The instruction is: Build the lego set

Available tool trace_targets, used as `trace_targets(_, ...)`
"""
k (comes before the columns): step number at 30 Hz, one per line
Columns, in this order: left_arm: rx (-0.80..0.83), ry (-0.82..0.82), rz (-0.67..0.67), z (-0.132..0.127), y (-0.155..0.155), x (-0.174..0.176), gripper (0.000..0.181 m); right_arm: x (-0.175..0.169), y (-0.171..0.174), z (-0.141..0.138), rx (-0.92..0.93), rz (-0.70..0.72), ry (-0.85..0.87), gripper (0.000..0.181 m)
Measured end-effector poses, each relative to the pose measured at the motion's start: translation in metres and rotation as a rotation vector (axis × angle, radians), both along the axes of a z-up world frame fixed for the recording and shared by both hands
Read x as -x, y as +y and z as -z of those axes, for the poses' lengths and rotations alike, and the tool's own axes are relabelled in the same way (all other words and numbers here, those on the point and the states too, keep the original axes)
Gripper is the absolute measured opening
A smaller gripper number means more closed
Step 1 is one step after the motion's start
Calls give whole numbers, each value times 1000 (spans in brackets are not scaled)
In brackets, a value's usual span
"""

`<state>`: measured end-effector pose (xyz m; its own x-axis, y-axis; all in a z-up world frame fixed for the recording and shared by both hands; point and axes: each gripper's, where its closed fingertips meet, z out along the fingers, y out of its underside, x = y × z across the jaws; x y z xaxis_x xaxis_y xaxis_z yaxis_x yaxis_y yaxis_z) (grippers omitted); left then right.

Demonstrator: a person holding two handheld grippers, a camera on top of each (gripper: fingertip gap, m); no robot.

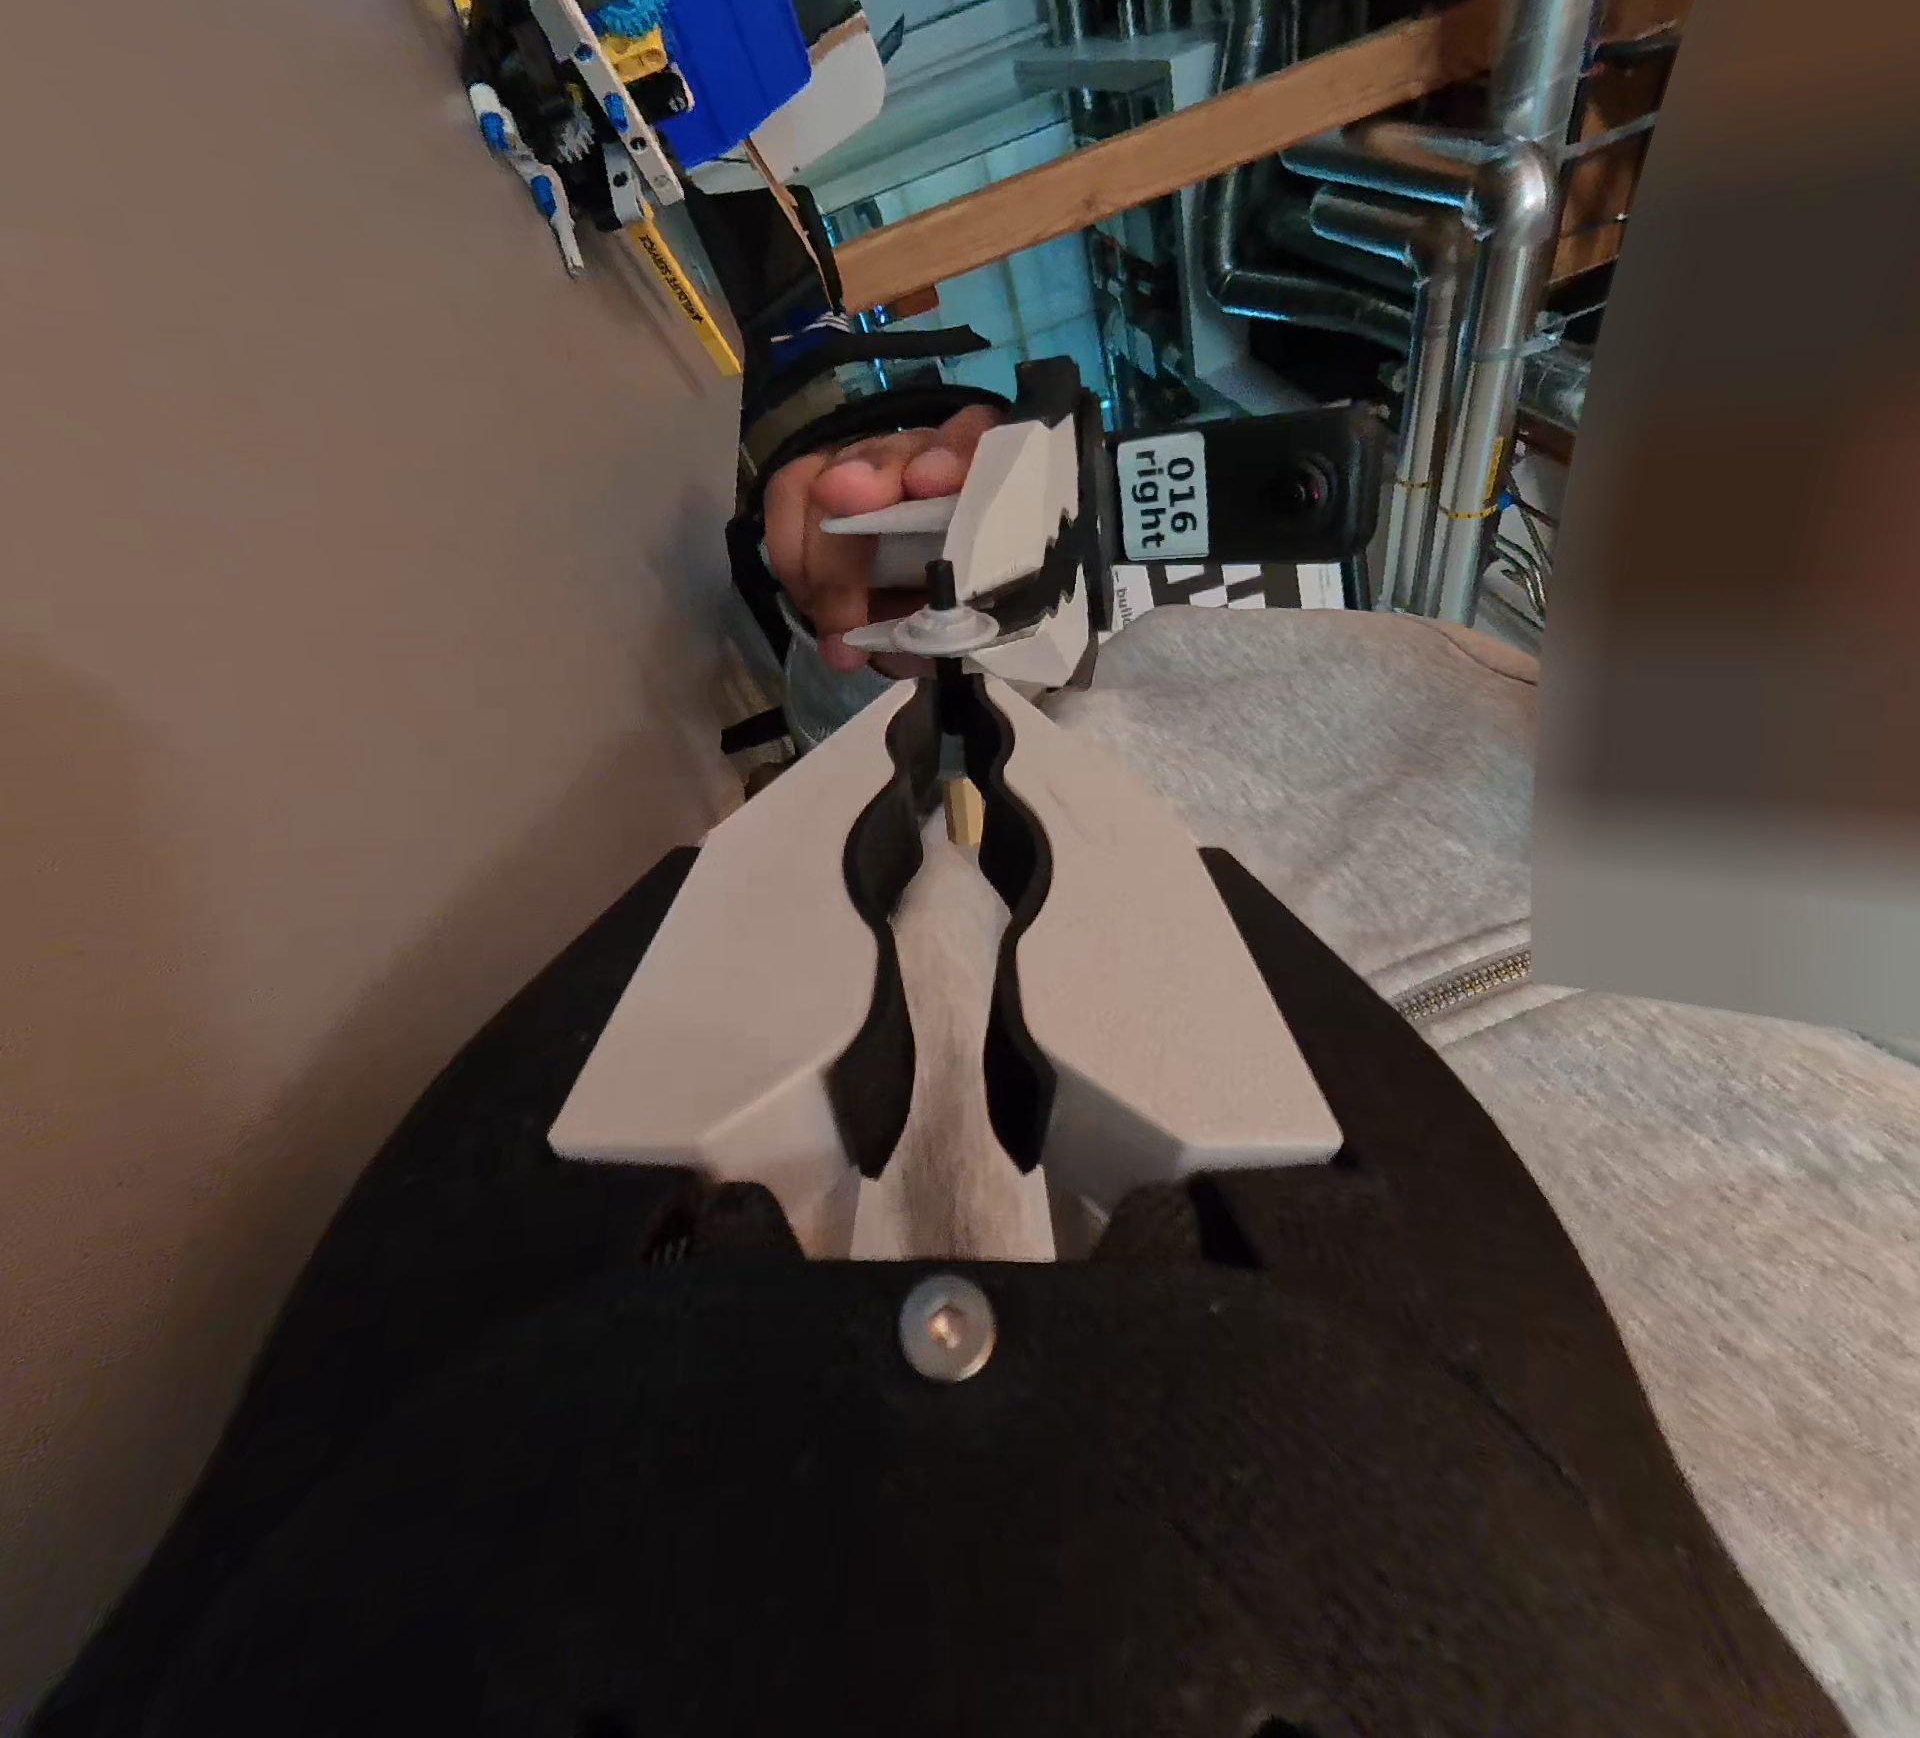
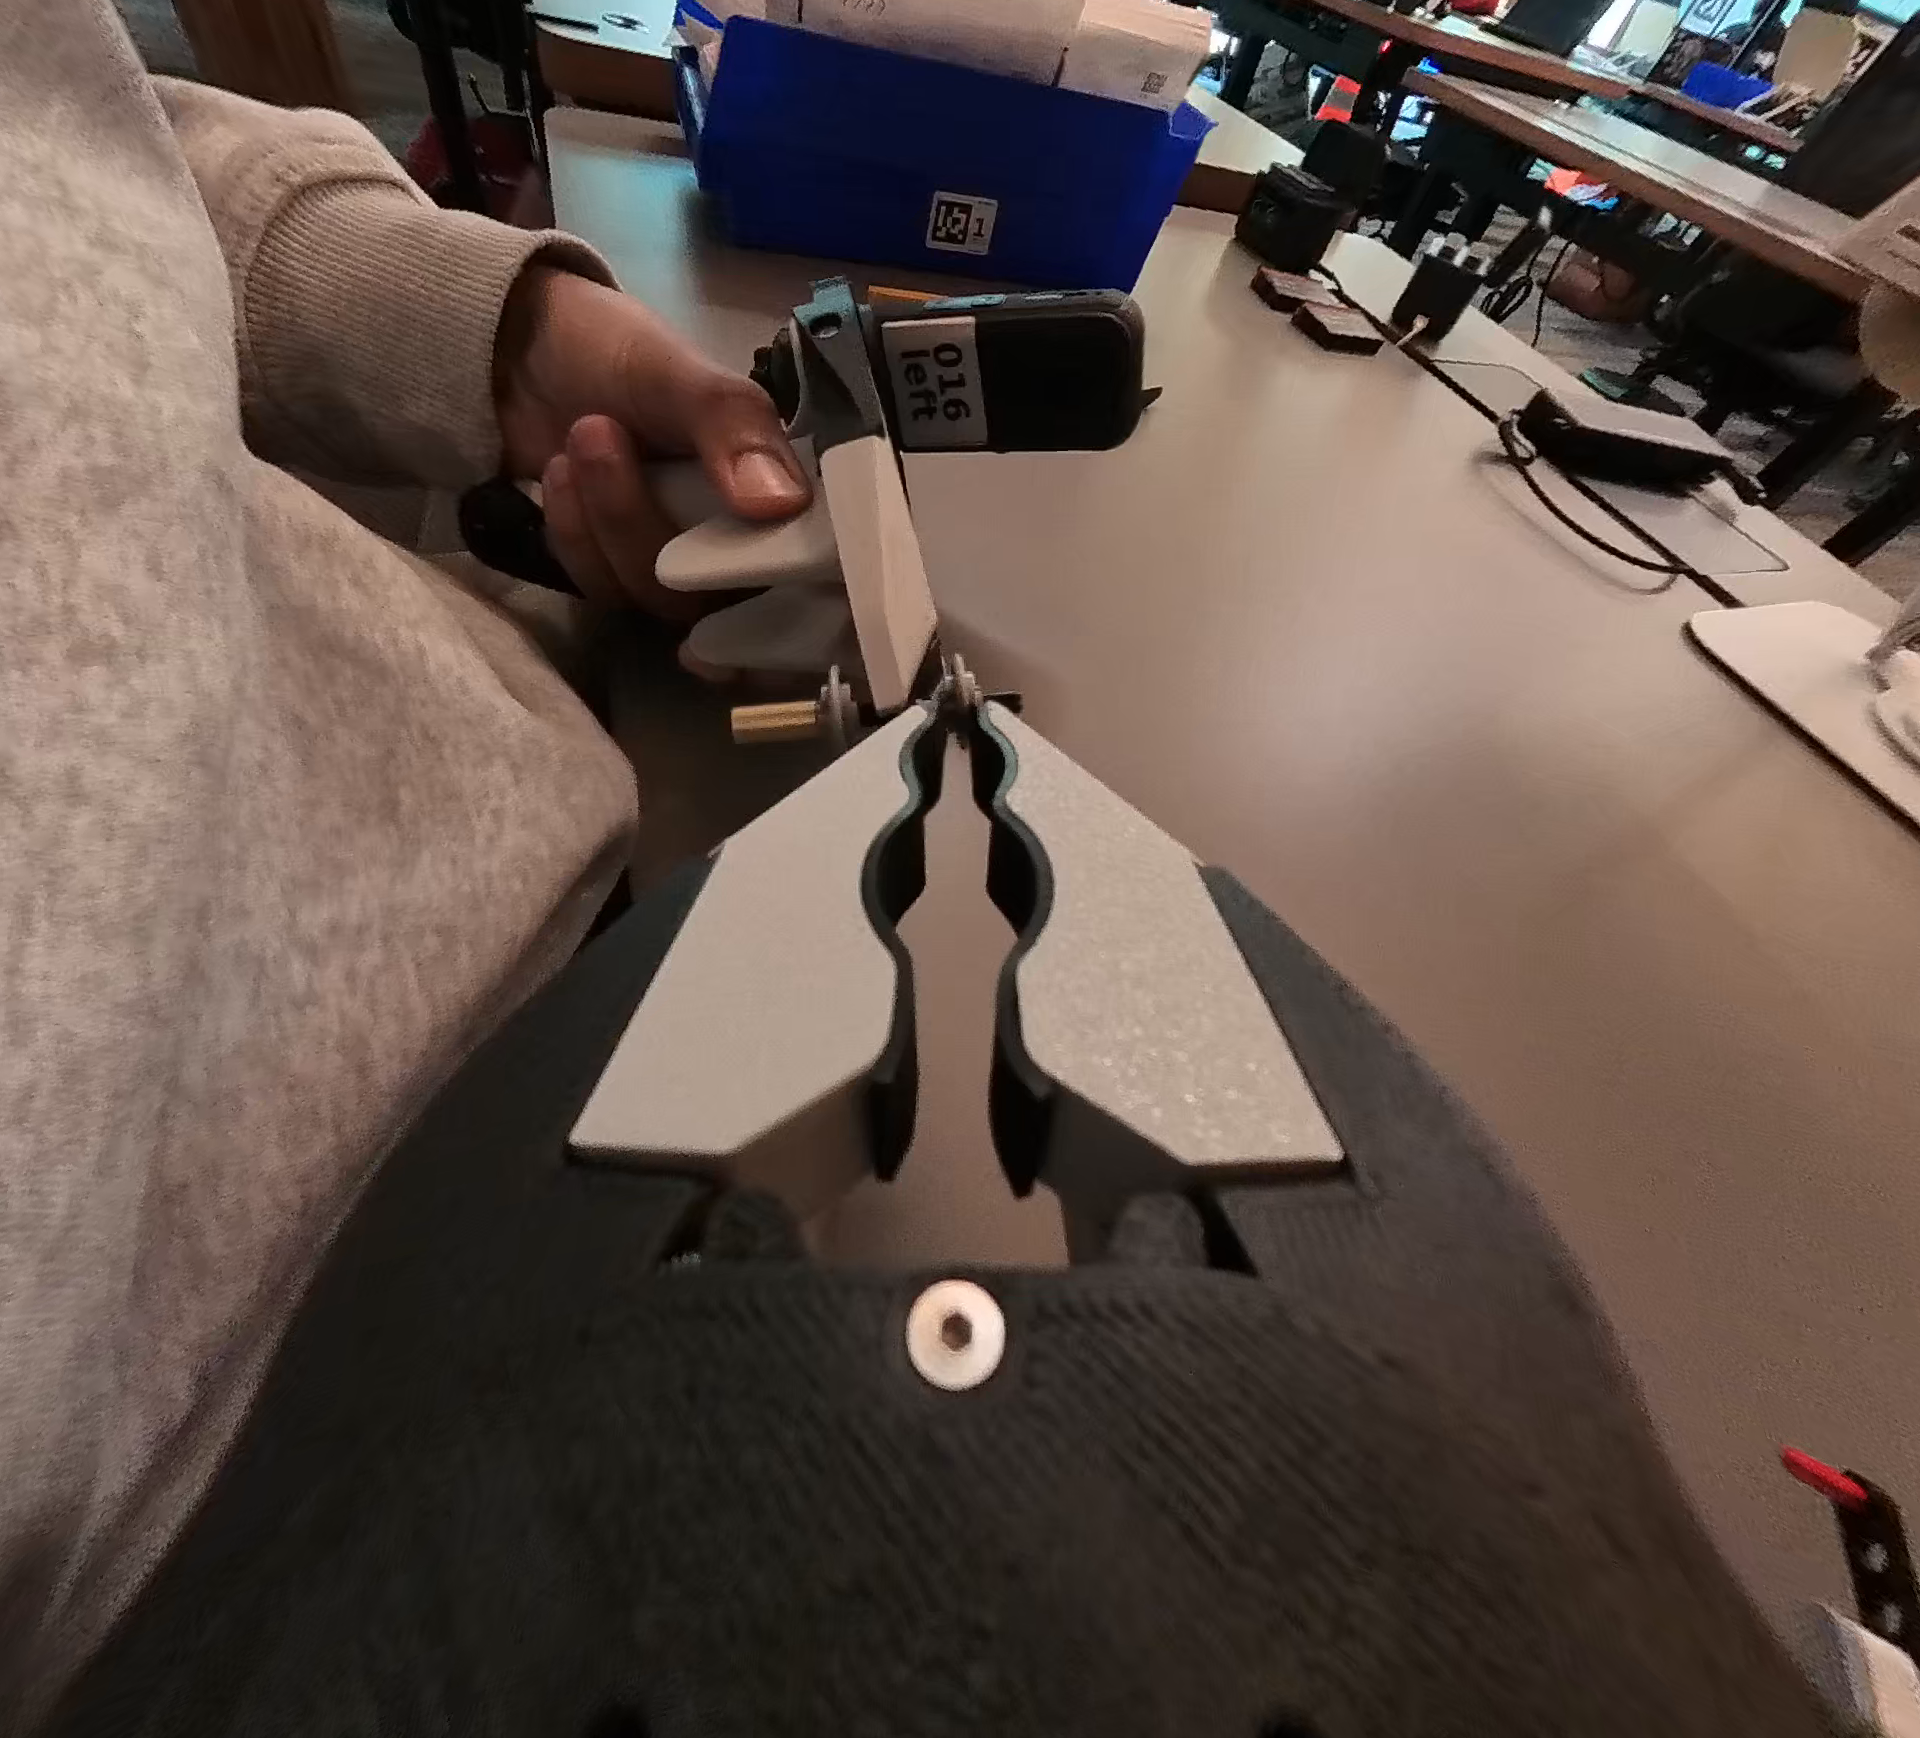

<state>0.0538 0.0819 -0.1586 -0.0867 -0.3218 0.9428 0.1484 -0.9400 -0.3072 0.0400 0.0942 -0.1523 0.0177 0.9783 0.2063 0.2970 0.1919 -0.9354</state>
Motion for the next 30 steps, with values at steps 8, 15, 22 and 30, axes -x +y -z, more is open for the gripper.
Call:
trace_targets(8, -9, 11, 45, 1, -6, -4, 4, -5, 7, -2, 31, 1, 46, 33)
trace_targets(15, -6, 4, 104, 1, -16, -9, 4, -8, -13, 1, 105, -152, 49, 17)
trace_targets(22, -14, 19, 147, 2, -23, -12, 3, -11, -21, 2, 50, -199, 43, 14)
trace_targets(30, -10, 25, 137, 3, -21, -11, 4, -13, -20, 4, 64, -181, 1, 13)
